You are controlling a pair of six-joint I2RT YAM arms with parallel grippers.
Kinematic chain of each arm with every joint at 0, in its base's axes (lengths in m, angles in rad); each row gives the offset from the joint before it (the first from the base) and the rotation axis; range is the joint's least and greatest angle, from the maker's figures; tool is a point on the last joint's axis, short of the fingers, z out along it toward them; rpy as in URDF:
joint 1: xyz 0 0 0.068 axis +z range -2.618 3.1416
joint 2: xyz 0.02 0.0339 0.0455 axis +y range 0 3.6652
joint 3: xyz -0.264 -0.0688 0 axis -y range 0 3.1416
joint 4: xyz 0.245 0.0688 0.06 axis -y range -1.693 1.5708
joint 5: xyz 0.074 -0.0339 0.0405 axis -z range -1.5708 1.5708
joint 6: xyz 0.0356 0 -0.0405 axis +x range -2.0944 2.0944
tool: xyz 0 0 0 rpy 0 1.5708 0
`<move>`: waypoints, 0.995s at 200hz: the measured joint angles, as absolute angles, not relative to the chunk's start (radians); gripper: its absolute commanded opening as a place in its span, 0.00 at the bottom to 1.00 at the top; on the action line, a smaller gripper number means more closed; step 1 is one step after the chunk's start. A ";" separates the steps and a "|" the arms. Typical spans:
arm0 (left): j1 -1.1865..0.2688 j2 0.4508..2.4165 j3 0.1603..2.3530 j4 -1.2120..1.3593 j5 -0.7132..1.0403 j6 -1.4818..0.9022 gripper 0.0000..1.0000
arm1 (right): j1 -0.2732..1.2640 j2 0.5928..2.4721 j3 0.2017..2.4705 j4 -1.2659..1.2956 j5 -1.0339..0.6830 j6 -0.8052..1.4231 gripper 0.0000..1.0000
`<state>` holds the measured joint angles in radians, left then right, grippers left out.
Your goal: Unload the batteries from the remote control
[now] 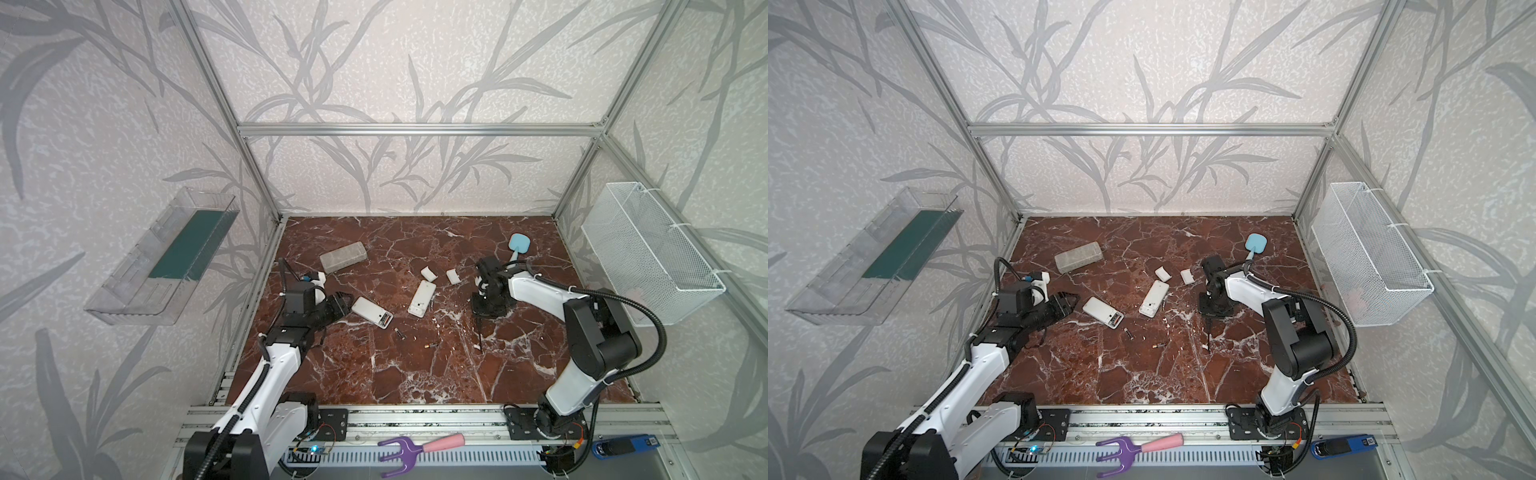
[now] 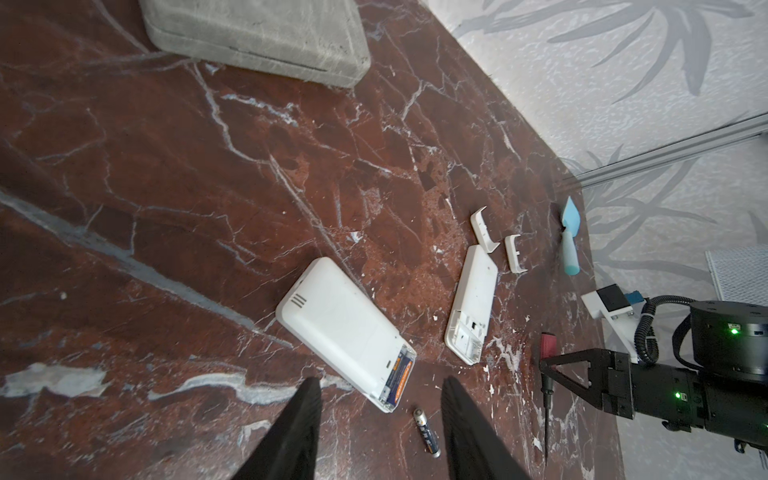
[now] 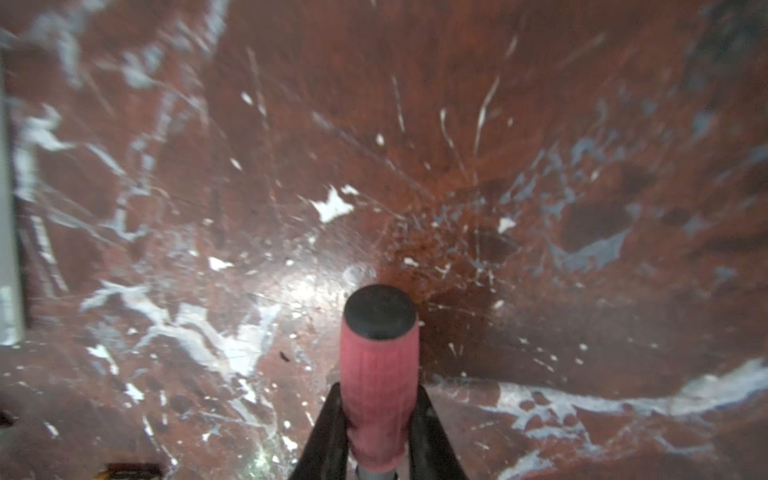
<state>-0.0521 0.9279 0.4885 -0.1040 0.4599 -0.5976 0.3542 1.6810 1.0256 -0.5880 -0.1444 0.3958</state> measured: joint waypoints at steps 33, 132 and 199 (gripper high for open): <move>-0.157 0.894 0.488 -0.009 0.479 -0.583 0.47 | 0.384 1.519 1.026 -0.482 -0.182 0.397 0.00; -0.566 0.973 0.521 0.285 0.463 -0.490 0.47 | 0.533 1.310 0.947 0.083 -0.413 0.424 0.00; -0.648 1.050 0.458 0.548 0.460 -0.473 0.52 | 0.585 1.363 0.922 0.435 -0.553 0.529 0.00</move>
<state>-0.6479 1.0504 0.4580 0.5484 0.4599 -0.4728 0.5854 1.3632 0.9222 0.4351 -0.5533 0.5285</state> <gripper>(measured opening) 0.518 0.221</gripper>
